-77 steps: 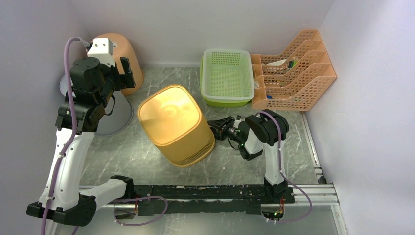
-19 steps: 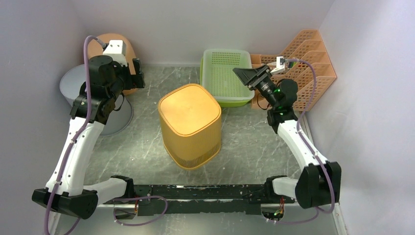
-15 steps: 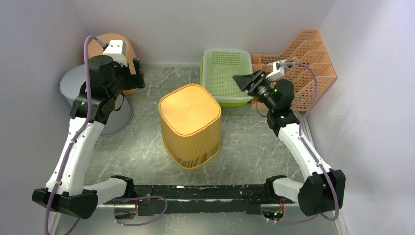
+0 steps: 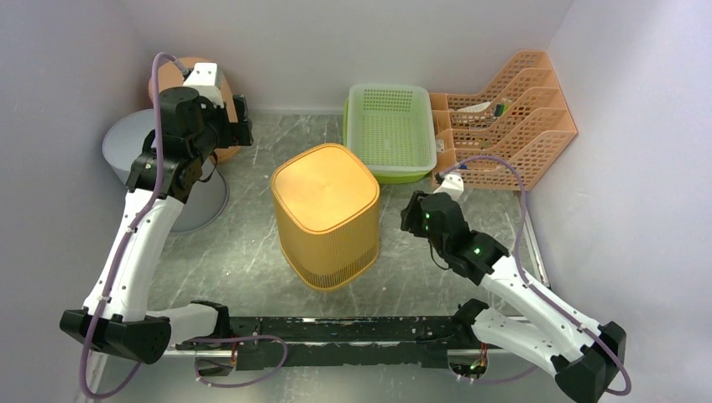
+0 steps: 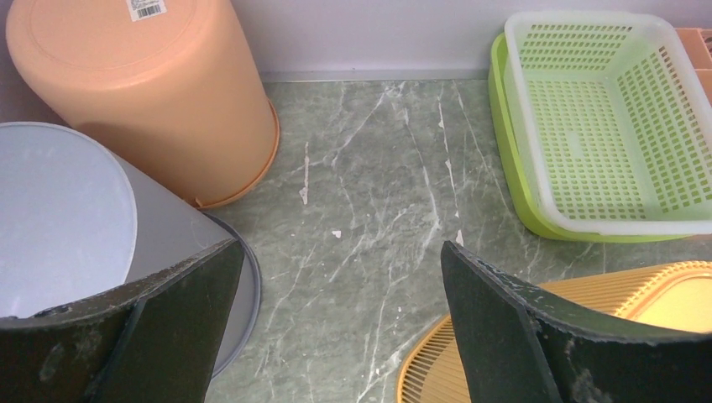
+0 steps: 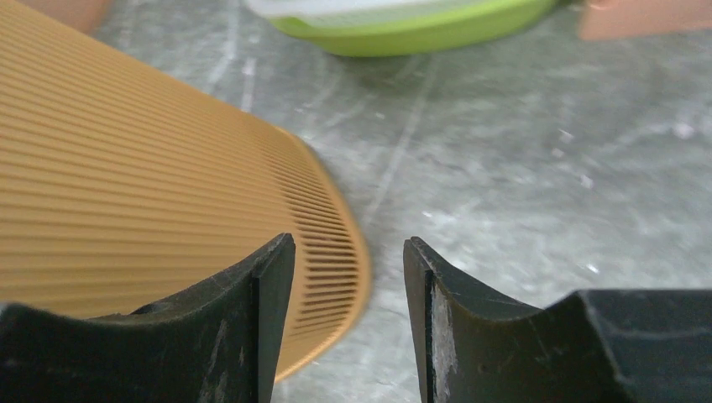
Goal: Turn the large container upside down
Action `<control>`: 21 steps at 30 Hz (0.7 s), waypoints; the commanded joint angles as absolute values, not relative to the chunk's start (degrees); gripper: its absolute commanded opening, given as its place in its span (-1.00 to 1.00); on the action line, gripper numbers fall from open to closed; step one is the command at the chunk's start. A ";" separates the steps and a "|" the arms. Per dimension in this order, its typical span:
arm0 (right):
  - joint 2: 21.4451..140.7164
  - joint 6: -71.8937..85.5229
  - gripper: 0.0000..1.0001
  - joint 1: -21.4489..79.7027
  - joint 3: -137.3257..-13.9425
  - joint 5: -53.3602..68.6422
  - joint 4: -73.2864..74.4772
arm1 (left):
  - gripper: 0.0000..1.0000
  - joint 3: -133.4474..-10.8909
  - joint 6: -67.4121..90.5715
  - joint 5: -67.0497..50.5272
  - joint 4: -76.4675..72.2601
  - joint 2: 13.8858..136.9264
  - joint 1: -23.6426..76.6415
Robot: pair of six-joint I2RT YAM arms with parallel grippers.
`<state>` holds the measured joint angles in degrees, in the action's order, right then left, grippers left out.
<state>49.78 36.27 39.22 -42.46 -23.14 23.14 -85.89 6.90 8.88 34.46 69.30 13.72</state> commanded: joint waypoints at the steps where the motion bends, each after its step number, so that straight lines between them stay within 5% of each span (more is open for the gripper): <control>1: 47.92 41.30 0.01 42.15 -40.52 -36.03 34.77 | 0.99 -88.06 7.28 6.31 31.84 70.26 13.97; 14: 46.05 46.97 0.01 59.92 -33.59 -36.11 31.35 | 0.99 -90.15 5.08 7.13 31.33 74.71 13.95; 21: 51.06 42.72 0.01 63.38 -29.75 -32.87 16.79 | 0.99 -89.97 4.91 6.38 30.37 74.72 13.97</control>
